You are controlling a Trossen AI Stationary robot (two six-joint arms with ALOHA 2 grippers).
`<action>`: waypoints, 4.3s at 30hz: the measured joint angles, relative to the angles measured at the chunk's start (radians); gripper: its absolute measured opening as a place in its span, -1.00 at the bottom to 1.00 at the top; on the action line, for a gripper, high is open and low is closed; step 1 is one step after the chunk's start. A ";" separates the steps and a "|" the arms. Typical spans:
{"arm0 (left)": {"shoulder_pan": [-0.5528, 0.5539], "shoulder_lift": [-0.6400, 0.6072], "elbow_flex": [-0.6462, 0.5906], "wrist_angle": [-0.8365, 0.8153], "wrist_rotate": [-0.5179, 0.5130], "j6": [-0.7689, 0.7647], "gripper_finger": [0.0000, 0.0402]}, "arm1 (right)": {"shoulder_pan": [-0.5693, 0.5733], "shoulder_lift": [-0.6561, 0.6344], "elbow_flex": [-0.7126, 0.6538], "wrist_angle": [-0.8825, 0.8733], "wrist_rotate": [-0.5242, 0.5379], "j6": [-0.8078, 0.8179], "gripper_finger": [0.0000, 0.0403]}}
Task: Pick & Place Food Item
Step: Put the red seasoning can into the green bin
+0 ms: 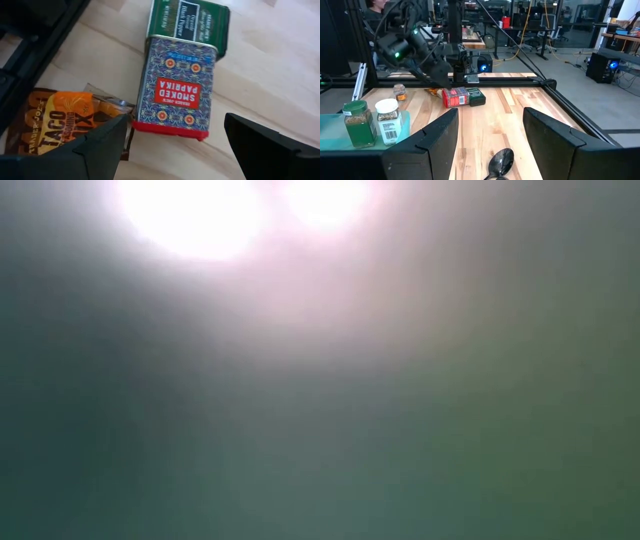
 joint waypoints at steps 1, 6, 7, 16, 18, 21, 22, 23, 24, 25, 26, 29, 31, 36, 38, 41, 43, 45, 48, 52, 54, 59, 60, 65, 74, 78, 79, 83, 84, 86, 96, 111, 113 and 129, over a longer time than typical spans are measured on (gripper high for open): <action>0.000 0.013 0.000 0.001 0.000 -0.008 0.68 | 0.000 0.000 0.000 0.000 0.000 0.000 0.10; -0.001 0.077 0.001 0.011 -0.004 -0.015 0.68 | 0.000 0.000 0.000 0.000 0.000 0.000 0.10; -0.001 0.087 0.001 0.013 -0.011 -0.015 0.68 | 0.000 0.000 0.000 0.000 0.000 0.000 0.10; -0.001 0.128 0.001 0.051 -0.079 0.035 0.68 | 0.000 0.000 0.000 0.000 0.000 0.000 0.10; -0.001 0.128 0.001 0.051 -0.078 0.037 0.68 | 0.000 0.000 0.000 0.000 0.000 0.000 0.10; -0.001 0.128 0.001 0.054 -0.078 0.041 0.68 | 0.000 0.000 0.000 0.000 0.000 0.000 0.10; -0.001 0.129 0.001 0.057 -0.078 0.041 0.68 | 0.000 0.000 0.000 0.000 0.000 0.000 0.10; -0.001 0.129 0.001 0.060 -0.077 0.041 0.68 | 0.000 0.000 0.000 0.000 0.000 0.000 0.10; -0.001 0.129 0.001 0.060 -0.076 0.041 0.68 | 0.000 0.000 0.000 0.000 0.000 0.000 0.10; -0.001 0.129 0.001 0.061 -0.075 0.041 0.68 | 0.000 0.000 0.000 0.000 0.000 0.000 0.10; -0.001 0.129 0.001 0.063 -0.075 0.041 0.68 | 0.000 0.000 0.000 0.000 0.000 0.000 0.10; -0.001 0.129 0.001 0.068 -0.077 0.045 0.68 | 0.000 0.000 0.000 0.000 0.000 0.000 0.10; -0.001 0.129 0.001 0.075 -0.079 0.055 0.68 | 0.000 0.000 0.000 0.000 0.000 0.000 0.10; 0.002 0.129 0.001 0.106 -0.071 0.066 0.68 | 0.000 0.000 0.000 0.000 0.000 0.000 0.10; 0.004 0.129 0.001 0.116 -0.075 0.093 0.68 | 0.000 0.000 0.000 0.000 0.000 0.000 0.10; 0.004 0.129 0.001 0.124 -0.090 0.139 0.68 | 0.000 0.000 0.000 0.000 0.000 0.000 0.10; 0.004 0.128 0.001 0.124 -0.090 0.136 0.68 | 0.000 0.000 0.000 0.000 0.000 0.000 0.10; 0.004 0.128 0.001 0.124 -0.090 0.122 0.68 | 0.000 0.000 0.000 0.000 0.000 0.000 0.10; 0.004 0.128 0.001 0.124 -0.090 0.119 0.68 | 0.000 0.000 0.000 0.000 0.000 0.000 0.10; 0.004 0.127 0.001 0.124 -0.081 0.116 0.68 | 0.000 0.000 0.000 0.000 0.000 0.000 0.10; 0.005 0.127 0.001 0.124 -0.065 0.112 0.68 | 0.000 0.000 0.000 0.000 0.000 0.000 0.10; 0.008 0.127 0.001 0.124 -0.021 0.074 0.68 | 0.000 0.000 0.000 0.000 0.000 0.000 0.10; 0.008 0.127 0.001 0.124 -0.020 0.068 0.68 | 0.000 0.000 0.000 0.000 0.000 0.000 0.10; 0.014 0.127 -0.009 0.118 -0.027 0.066 0.68 | 0.000 0.000 0.000 0.000 0.000 0.000 0.10; 0.014 0.124 -0.103 0.219 -0.062 0.067 0.69 | 0.000 0.000 0.000 0.000 0.000 0.000 0.10; 0.014 0.125 -0.117 0.232 -0.066 0.076 0.69 | 0.000 0.000 0.000 0.000 0.000 0.000 0.10; 0.014 0.125 -0.118 0.234 -0.069 0.085 0.69 | 0.000 0.000 0.000 0.000 0.000 0.000 0.10; 0.014 0.126 -0.119 0.236 -0.083 0.096 0.69 | 0.000 0.000 0.000 0.000 0.000 0.000 0.10; 0.014 0.126 -0.119 0.236 -0.083 0.093 0.69 | 0.000 0.000 0.000 0.000 0.000 0.000 0.10; 0.014 0.126 -0.119 0.236 -0.085 0.093 0.68 | 0.000 0.000 0.000 0.000 0.000 0.000 0.10; 0.014 0.127 -0.119 0.234 -0.090 0.091 0.46 | 0.000 0.000 0.000 0.000 0.000 0.000 0.10; 0.015 0.127 -0.119 0.238 -0.086 0.090 0.11 | 0.000 0.000 0.000 0.000 0.000 0.000 0.10; 0.015 0.127 -0.119 0.238 -0.083 0.090 0.03 | 0.000 0.000 0.000 0.000 0.000 0.000 0.10; 0.015 0.097 -0.052 0.235 -0.088 0.090 -0.05 | 0.000 0.000 0.000 0.000 0.000 0.000 0.10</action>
